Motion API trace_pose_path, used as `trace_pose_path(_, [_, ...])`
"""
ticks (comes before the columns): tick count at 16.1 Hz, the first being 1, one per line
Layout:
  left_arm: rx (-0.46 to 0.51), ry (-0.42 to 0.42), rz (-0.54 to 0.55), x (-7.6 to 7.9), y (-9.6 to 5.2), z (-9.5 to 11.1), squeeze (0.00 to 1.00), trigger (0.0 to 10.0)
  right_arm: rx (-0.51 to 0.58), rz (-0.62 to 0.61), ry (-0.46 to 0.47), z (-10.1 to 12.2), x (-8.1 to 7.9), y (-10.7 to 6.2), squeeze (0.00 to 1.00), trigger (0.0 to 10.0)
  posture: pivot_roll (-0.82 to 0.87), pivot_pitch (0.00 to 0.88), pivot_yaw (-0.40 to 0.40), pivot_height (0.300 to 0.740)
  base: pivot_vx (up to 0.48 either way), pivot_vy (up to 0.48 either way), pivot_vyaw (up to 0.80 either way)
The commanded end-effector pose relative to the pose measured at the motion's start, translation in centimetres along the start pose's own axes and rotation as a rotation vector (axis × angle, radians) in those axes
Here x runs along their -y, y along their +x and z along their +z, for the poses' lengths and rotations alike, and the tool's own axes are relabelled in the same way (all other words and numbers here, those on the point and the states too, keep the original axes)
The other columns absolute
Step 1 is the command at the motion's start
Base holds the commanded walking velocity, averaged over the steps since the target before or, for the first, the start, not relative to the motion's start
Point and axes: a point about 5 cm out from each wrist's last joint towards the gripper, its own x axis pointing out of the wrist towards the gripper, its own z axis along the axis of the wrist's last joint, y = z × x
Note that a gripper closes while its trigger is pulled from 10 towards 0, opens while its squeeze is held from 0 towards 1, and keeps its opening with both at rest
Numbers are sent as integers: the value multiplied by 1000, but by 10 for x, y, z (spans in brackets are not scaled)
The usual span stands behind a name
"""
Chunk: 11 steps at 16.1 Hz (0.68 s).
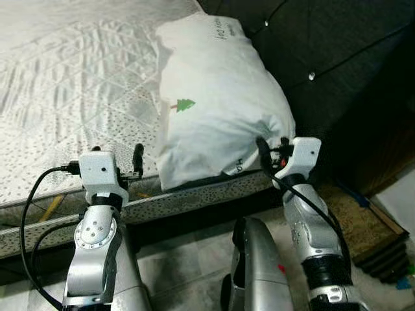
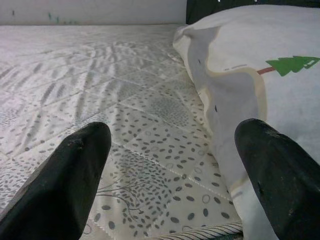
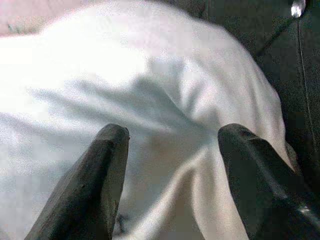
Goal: Clean up the room
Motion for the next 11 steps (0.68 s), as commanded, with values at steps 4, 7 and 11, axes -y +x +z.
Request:
trace_pose_path(4, [-15,-9,-11,5,-2,-6,0,10000,-1,44,17,10,-13,-4,1000,10000,4,33,-80,548,0,0,0])
trace_pose_path(7, [-10,-13,-8,6,0,-5,0,10000,6,54,4,17,-16,-1,0,10000,5,26,-86,582,0,0,0])
trace_pose_path(11, [-7,-14,-9,6,1,-5,0,10000,8,48,-2,22,-16,2,0,10000,3,22,-86,626,0,0,0])
